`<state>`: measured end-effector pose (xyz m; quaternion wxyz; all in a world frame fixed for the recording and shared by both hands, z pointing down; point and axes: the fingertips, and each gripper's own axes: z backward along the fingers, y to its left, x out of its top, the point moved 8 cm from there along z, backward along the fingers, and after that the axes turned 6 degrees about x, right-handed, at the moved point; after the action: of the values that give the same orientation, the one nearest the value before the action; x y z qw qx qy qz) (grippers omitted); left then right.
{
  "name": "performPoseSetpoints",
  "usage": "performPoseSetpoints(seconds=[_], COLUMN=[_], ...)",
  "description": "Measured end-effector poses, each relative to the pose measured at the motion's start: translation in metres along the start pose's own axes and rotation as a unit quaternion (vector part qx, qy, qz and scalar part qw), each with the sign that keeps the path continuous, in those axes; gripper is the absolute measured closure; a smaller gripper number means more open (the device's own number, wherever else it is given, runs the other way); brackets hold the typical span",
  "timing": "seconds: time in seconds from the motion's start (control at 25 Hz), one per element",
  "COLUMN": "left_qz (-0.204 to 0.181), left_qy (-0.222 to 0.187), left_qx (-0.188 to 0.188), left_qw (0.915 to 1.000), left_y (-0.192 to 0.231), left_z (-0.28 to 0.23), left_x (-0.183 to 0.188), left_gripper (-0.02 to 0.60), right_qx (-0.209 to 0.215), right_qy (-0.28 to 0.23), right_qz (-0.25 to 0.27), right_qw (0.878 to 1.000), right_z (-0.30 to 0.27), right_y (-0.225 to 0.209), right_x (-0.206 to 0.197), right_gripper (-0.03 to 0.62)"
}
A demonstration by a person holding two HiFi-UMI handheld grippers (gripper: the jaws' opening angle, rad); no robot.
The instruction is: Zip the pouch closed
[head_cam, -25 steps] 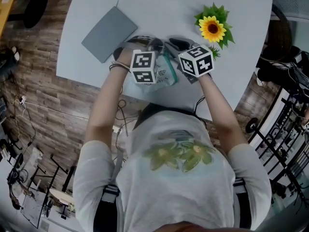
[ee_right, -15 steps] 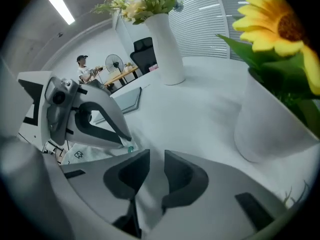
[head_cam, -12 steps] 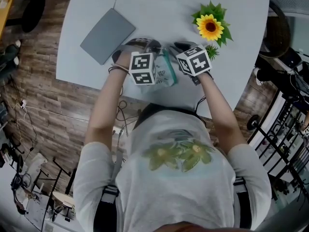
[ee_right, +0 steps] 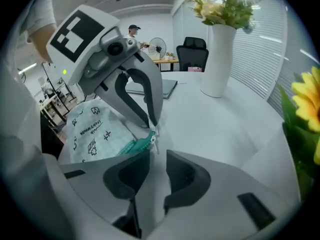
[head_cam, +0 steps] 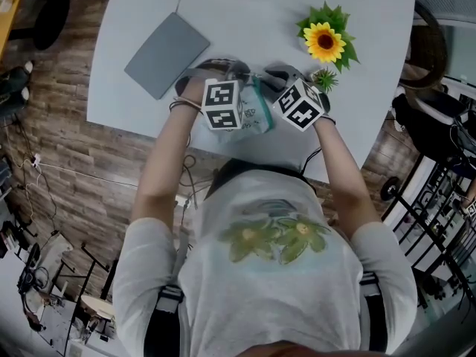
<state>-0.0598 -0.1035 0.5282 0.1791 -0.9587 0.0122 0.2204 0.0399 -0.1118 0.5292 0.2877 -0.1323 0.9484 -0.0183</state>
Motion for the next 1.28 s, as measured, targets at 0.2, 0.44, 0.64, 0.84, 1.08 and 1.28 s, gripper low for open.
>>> performPoseSetpoints(seconds=[0.2, 0.44, 0.64, 0.84, 1.08, 1.28], left_qz=[-0.003, 0.004, 0.021, 0.093, 0.25, 0.338], left_qy=[-0.009, -0.01, -0.008, -0.004, 0.008, 0.004], left_qx=[-0.01, -0.026, -0.047, -0.071, -0.091, -0.081], left_qw=[0.9999, 0.9996, 0.9986, 0.9931, 0.9638, 0.9375], left_y=[0.0, -0.003, -0.01, -0.014, -0.006, -0.004], left_z=[0.002, -0.001, -0.003, -0.012, -0.016, -0.015], left_x=[0.001, 0.0, -0.001, -0.007, -0.008, -0.01], left_gripper=[0.563, 0.563, 0.563, 0.563, 0.563, 0.563], right_qx=[-0.016, -0.017, -0.014, -0.006, -0.015, -0.049], right_qy=[0.023, 0.032, 0.039, 0.045, 0.043, 0.044], right_qz=[0.102, 0.144, 0.146, 0.133, 0.116, 0.102], right_qw=[0.994, 0.989, 0.988, 0.99, 0.992, 0.993], right_z=[-0.005, -0.009, -0.008, -0.008, -0.008, -0.007], right_y=[0.009, 0.018, 0.021, 0.02, 0.022, 0.025], right_x=[0.002, 0.0, -0.002, -0.004, -0.007, -0.005], right_gripper=[0.49, 0.547, 0.571, 0.572, 0.572, 0.572])
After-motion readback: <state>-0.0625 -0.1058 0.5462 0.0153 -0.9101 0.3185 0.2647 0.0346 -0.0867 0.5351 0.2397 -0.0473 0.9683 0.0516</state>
